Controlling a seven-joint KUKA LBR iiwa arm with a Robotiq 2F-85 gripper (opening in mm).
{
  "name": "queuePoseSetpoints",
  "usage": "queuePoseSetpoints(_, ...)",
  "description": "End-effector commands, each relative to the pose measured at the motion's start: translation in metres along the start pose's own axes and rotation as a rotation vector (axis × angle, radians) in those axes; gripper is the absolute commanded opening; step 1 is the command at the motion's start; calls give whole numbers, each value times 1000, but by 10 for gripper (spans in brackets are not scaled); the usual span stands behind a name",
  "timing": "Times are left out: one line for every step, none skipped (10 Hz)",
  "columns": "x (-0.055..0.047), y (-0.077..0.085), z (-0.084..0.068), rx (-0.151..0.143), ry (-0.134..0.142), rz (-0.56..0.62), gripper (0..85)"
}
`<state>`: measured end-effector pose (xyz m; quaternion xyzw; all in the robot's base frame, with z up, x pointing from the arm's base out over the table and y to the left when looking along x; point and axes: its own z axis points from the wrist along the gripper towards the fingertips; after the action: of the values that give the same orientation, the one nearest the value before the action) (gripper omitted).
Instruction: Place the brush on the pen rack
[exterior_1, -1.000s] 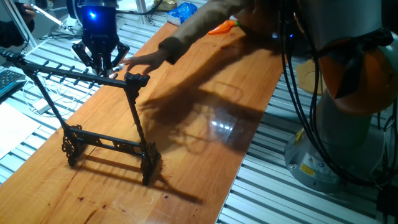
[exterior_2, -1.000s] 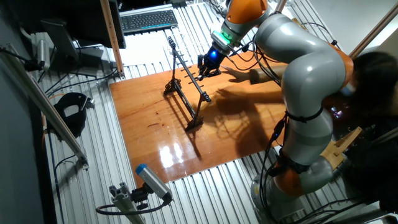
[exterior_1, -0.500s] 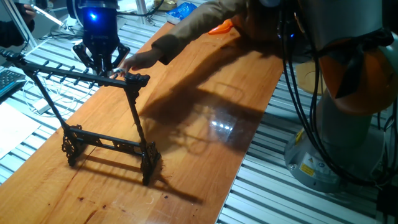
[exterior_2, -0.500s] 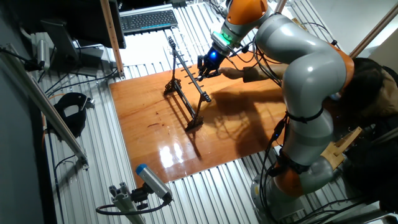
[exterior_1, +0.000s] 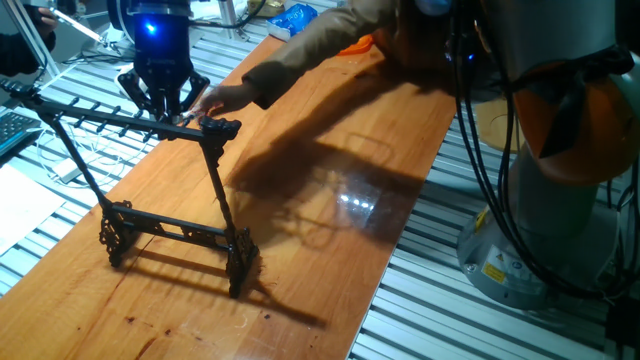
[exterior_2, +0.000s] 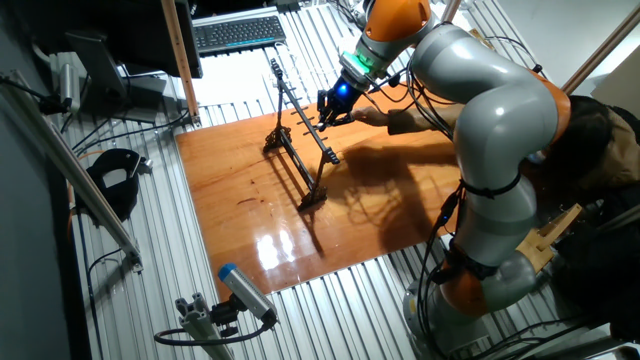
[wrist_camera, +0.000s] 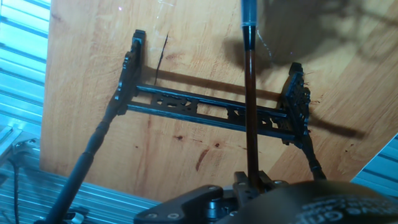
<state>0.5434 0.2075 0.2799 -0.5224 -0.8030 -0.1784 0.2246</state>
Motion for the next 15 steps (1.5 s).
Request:
queuePoseSetpoints(0, 0, 0, 0, -2, 1, 0)
queuePoseSetpoints(0, 0, 0, -1, -4, 1, 0)
queuePoseSetpoints(0, 0, 0, -2, -4, 1, 0)
queuePoseSetpoints(0, 0, 0, -2, -4, 3, 0)
queuePoseSetpoints(0, 0, 0, -2, -4, 4, 0)
queuePoseSetpoints(0, 0, 0, -2, -5, 6, 170)
queuePoseSetpoints(0, 0, 0, -1, -8, 8, 170)
queuePoseSetpoints(0, 0, 0, -1, -8, 10, 170)
queuePoseSetpoints(0, 0, 0, 1, -8, 10, 170)
queuePoseSetpoints(0, 0, 0, 1, -9, 10, 170)
queuePoseSetpoints(0, 0, 0, 3, -9, 11, 170)
queuePoseSetpoints(0, 0, 0, 7, -12, 15, 170)
queuePoseSetpoints(0, 0, 0, 12, -16, 16, 340)
queuePoseSetpoints(0, 0, 0, 15, -20, 19, 340)
queuePoseSetpoints(0, 0, 0, 17, -21, 21, 340)
